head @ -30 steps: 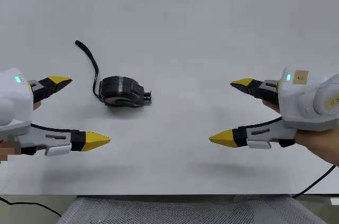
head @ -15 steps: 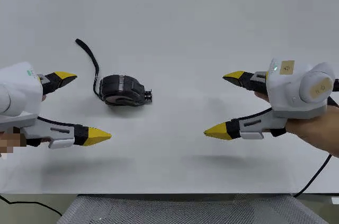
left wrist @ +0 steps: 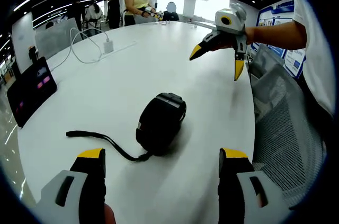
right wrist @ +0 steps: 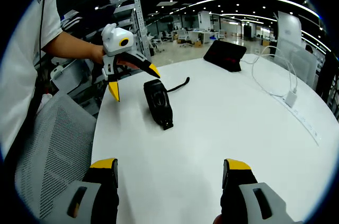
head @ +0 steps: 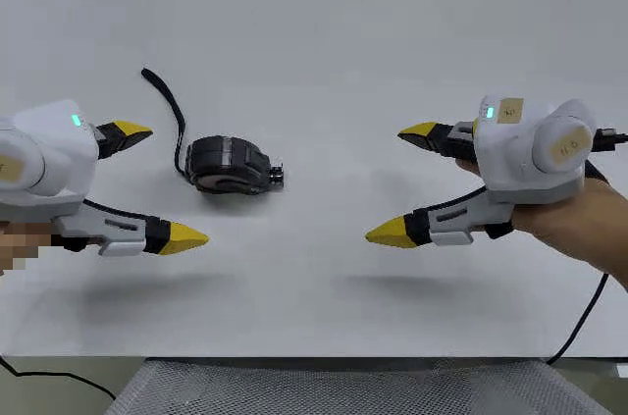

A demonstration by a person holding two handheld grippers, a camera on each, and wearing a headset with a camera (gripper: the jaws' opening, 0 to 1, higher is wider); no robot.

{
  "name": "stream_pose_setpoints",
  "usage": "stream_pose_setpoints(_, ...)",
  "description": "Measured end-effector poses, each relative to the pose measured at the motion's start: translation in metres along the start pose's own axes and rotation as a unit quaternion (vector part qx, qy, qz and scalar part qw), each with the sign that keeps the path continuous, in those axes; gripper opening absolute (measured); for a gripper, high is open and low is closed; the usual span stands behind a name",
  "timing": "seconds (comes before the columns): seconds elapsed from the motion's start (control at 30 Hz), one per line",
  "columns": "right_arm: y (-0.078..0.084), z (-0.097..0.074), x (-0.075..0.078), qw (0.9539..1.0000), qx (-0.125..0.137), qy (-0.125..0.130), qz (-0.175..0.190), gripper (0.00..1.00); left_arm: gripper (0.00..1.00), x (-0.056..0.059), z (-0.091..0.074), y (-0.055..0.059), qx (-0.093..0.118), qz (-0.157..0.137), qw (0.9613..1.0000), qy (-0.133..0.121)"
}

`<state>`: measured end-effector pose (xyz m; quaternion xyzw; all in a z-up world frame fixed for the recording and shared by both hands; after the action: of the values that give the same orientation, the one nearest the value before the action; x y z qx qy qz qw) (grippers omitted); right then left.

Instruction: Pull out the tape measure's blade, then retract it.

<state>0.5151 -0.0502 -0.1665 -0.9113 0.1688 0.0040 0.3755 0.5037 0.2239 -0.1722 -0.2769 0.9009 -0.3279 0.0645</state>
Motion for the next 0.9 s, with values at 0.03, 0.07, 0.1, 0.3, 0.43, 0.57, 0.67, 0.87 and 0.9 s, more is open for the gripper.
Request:
stream_pose_setpoints(0.03, -0.001, 0.001, 0.0, 1.0, 0.0, -0.001, 0.001, 0.79, 0.85, 0.0, 0.0, 0.0, 0.0, 0.002, 1.0, 0.0)
stream_pose_setpoints(0.07, -0.002, 0.001, 0.001, 1.0, 0.001, -0.002, 0.002, 0.79, 0.85, -0.001, 0.001, 0.0, -0.001, 0.002, 1.0, 0.001)
stream_pose_setpoints(0.1, -0.002, 0.002, 0.002, 1.0, 0.002, -0.002, 0.001, 0.79, 0.84, -0.001, 0.001, 0.0, -0.003, 0.003, 1.0, 0.002)
stream_pose_setpoints(0.3, -0.006, 0.008, 0.003, 1.0, 0.0, -0.006, -0.005, 0.79, 0.82, -0.003, 0.006, -0.001, -0.015, 0.012, 0.9998, 0.005)
stream_pose_setpoints(0.43, -0.009, 0.012, 0.003, 0.9999, 0.0, -0.01, -0.009, 0.79, 0.8, -0.006, 0.01, -0.003, -0.022, 0.02, 0.9996, 0.004)
stream_pose_setpoints(0.57, -0.01, 0.016, 0.004, 0.9998, -0.002, -0.013, -0.014, 0.78, 0.76, -0.007, 0.014, -0.007, -0.025, 0.03, 0.9992, 0.006)
stream_pose_setpoints(0.67, -0.012, 0.018, 0.004, 0.9997, -0.004, -0.014, -0.017, 0.79, 0.74, -0.007, 0.018, -0.007, -0.03, 0.035, 0.9989, 0.008)
stream_pose_setpoints(0.87, -0.013, 0.023, 0.005, 0.9996, -0.006, -0.018, -0.02, 0.78, 0.73, -0.008, 0.025, -0.01, -0.038, 0.047, 0.998, 0.015)
stream_pose_setpoints(0.9, -0.013, 0.024, 0.006, 0.9996, -0.006, -0.019, -0.02, 0.78, 0.72, -0.009, 0.026, -0.011, -0.038, 0.049, 0.998, 0.016)
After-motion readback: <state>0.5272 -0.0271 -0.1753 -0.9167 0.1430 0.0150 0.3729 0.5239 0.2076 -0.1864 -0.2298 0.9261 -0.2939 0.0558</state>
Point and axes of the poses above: the centre of the closed fingertips' face, and the gripper's own axes: z roughly forward along the fingers, x roughly to its right, y roughly out of its underside, the point moved 6 cm from there along -z, roughly backward along the fingers, and after that the axes turned 6 degrees about -x, right-handed, at the moved point
